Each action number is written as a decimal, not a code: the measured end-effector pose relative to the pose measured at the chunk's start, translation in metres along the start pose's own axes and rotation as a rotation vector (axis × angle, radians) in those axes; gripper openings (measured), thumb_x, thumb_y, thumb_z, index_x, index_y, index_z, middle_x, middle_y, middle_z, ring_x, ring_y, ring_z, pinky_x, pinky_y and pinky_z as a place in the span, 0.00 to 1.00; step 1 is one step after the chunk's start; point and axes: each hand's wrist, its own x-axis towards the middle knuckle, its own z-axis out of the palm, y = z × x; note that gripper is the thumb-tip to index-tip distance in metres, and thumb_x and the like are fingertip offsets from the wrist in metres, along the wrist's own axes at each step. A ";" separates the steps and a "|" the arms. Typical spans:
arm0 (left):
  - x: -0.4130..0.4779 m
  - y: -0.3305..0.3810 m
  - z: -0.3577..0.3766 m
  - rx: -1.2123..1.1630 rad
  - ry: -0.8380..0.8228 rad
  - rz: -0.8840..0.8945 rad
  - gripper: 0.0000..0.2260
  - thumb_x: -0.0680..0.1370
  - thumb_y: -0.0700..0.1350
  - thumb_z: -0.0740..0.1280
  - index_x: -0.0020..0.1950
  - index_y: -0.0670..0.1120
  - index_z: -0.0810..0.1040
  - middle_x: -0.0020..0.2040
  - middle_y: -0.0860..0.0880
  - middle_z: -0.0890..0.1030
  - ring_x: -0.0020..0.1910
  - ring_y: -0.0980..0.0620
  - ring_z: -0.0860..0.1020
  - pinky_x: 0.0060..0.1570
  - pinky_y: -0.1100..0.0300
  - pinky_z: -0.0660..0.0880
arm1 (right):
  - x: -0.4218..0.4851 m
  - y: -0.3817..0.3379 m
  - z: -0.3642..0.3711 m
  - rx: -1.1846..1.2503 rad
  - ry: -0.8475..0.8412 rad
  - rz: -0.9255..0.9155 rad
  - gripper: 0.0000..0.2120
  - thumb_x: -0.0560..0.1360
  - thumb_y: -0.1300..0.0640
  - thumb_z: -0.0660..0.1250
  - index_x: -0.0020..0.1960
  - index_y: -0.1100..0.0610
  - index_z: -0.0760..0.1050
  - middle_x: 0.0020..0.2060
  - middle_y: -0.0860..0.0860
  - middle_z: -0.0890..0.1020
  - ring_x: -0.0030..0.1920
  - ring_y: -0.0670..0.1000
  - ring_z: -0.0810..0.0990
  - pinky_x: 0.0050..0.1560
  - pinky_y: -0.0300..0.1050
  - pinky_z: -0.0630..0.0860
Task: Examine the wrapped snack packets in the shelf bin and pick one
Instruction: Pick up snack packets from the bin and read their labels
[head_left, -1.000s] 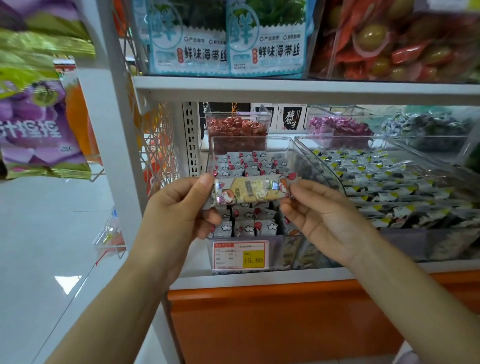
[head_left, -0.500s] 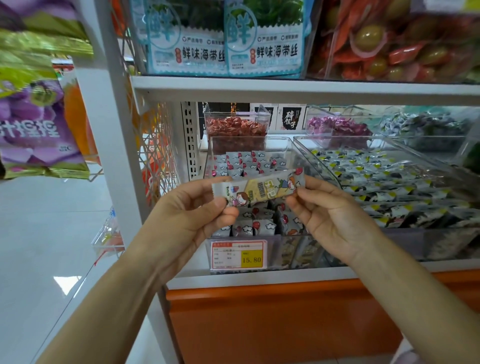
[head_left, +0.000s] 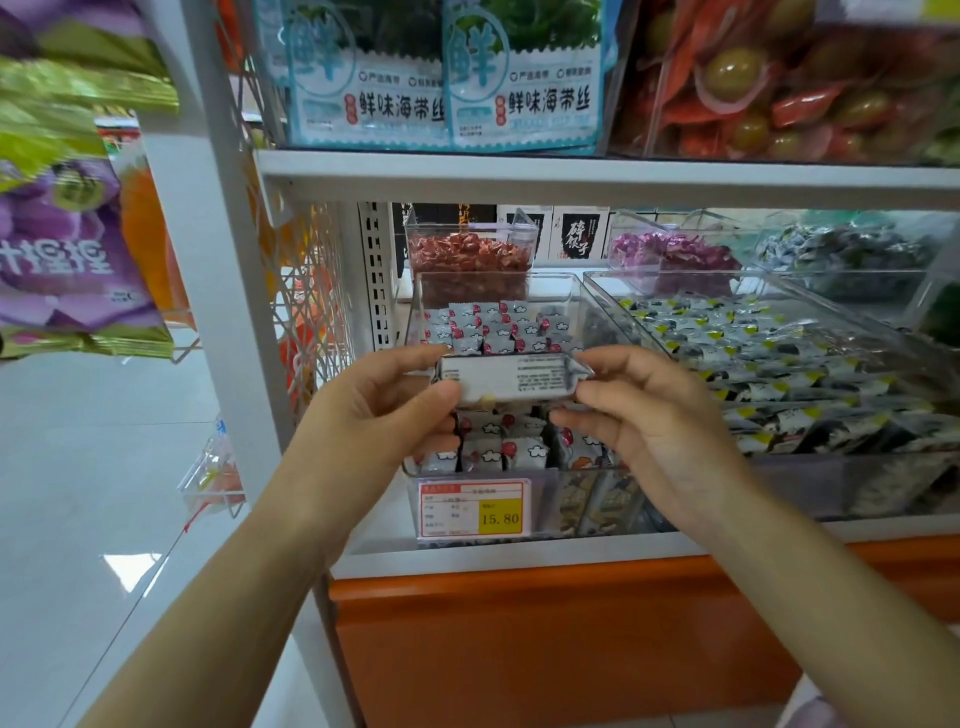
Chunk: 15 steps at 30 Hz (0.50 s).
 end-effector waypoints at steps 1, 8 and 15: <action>0.000 0.000 0.000 0.024 -0.004 0.009 0.16 0.71 0.43 0.68 0.59 0.48 0.78 0.47 0.46 0.84 0.46 0.50 0.83 0.43 0.63 0.80 | -0.001 0.000 0.001 -0.032 -0.014 -0.014 0.06 0.71 0.63 0.68 0.47 0.60 0.80 0.43 0.56 0.84 0.45 0.53 0.83 0.41 0.41 0.80; -0.001 -0.001 0.000 0.170 -0.078 0.068 0.17 0.72 0.41 0.69 0.61 0.49 0.77 0.51 0.48 0.83 0.48 0.51 0.82 0.49 0.61 0.79 | -0.005 -0.001 0.004 -0.314 0.008 -0.168 0.06 0.72 0.59 0.69 0.46 0.51 0.83 0.41 0.48 0.85 0.43 0.49 0.84 0.43 0.42 0.81; -0.003 0.001 0.005 0.383 -0.073 0.151 0.13 0.70 0.43 0.72 0.53 0.55 0.78 0.45 0.57 0.82 0.44 0.59 0.79 0.43 0.65 0.78 | -0.007 -0.002 0.003 -0.538 0.091 -0.322 0.08 0.74 0.57 0.68 0.37 0.48 0.80 0.32 0.48 0.81 0.33 0.41 0.77 0.35 0.32 0.74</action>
